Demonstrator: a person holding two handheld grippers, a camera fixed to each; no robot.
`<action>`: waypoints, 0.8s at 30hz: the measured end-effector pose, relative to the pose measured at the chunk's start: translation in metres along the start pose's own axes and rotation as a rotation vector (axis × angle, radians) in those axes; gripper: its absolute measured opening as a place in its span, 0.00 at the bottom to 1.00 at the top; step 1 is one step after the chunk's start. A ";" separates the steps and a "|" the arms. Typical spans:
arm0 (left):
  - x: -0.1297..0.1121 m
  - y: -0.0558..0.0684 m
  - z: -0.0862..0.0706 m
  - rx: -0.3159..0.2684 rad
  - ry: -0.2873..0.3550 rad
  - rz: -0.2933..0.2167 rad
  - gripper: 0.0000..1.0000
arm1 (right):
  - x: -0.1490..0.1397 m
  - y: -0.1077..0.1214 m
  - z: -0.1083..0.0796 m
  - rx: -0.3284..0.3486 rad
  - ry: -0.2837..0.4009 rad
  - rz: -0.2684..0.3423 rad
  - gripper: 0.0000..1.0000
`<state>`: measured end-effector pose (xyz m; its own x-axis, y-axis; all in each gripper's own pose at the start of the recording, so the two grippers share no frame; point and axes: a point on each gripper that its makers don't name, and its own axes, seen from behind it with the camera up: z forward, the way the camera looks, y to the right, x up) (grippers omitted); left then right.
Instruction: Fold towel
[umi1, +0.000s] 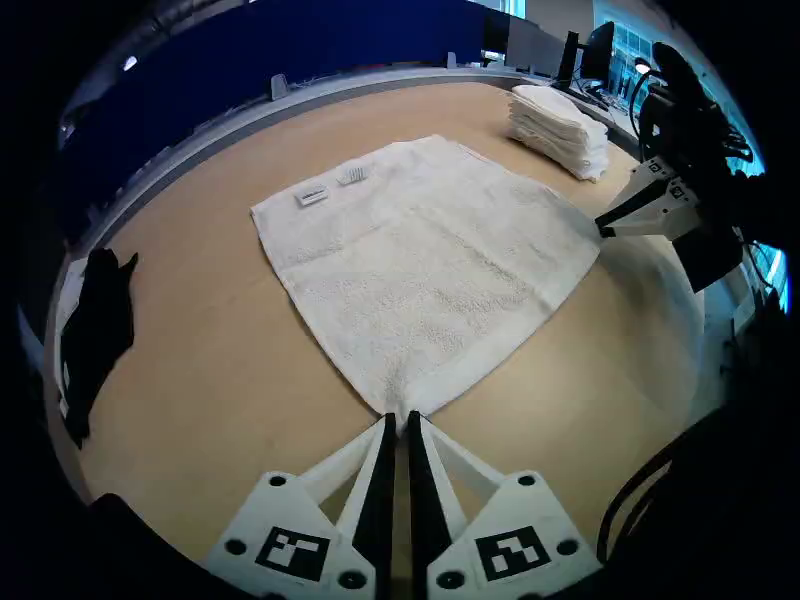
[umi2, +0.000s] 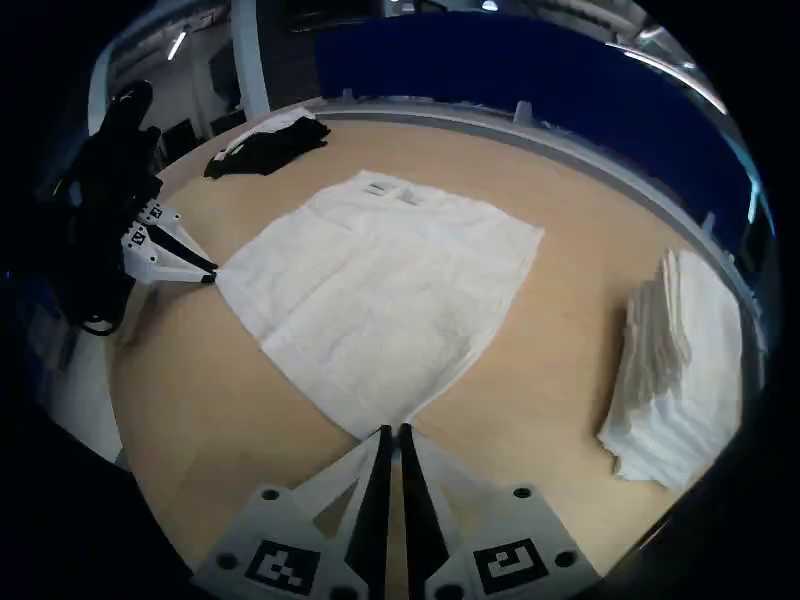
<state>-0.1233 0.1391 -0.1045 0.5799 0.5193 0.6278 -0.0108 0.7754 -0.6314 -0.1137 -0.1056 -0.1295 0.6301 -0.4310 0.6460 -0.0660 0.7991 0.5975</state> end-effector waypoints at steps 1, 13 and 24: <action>0.001 0.000 -0.001 0.000 0.001 -0.001 0.09 | 0.001 0.000 -0.001 0.000 0.002 -0.001 0.07; 0.016 0.001 -0.022 0.007 0.027 -0.043 0.08 | 0.025 -0.003 -0.025 0.002 0.041 -0.009 0.07; 0.028 0.011 -0.059 0.004 0.044 -0.092 0.08 | 0.044 -0.012 -0.065 0.017 0.071 -0.007 0.07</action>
<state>-0.0591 0.1411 -0.1203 0.6139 0.4292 0.6625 0.0413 0.8207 -0.5699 -0.0348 -0.1075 -0.1390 0.6841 -0.4055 0.6063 -0.0740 0.7884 0.6107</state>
